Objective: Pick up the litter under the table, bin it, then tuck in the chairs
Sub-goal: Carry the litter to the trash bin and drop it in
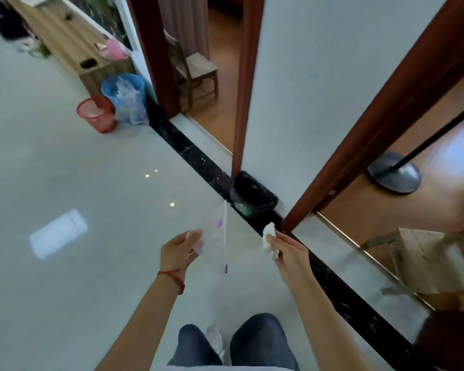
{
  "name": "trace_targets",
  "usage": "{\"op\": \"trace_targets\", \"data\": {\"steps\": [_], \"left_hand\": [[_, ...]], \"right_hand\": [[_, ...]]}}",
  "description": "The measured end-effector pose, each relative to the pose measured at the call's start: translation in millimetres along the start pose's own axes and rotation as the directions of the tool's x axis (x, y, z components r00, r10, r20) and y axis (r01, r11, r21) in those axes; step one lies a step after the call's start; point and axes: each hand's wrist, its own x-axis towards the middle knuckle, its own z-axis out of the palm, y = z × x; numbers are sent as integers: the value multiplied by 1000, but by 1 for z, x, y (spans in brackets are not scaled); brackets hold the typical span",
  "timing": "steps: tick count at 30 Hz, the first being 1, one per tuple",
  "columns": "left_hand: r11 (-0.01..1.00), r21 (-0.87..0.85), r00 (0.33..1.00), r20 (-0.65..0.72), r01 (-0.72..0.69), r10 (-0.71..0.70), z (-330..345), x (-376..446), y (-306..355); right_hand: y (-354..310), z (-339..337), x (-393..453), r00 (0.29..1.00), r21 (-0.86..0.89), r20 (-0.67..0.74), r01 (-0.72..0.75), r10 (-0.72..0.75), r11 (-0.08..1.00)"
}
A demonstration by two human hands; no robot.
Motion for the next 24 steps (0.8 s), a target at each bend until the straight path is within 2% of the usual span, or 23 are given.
{"op": "trace_targets", "data": {"steps": [4,9,24], "left_hand": [[999,-47,999,-49,10,-12,-25,21,11],[1000,-25,998,-64,7,-9,-26,55,27],[998,61,1000,17,-8,7,52,191,130]], "right_hand": [[9,38,14,999,-38,43,-20,21,999],[-3,69,50,999,-79,33,-36,39,996],[-70,128,180,998,-33,-18,-58,57,998]]}}
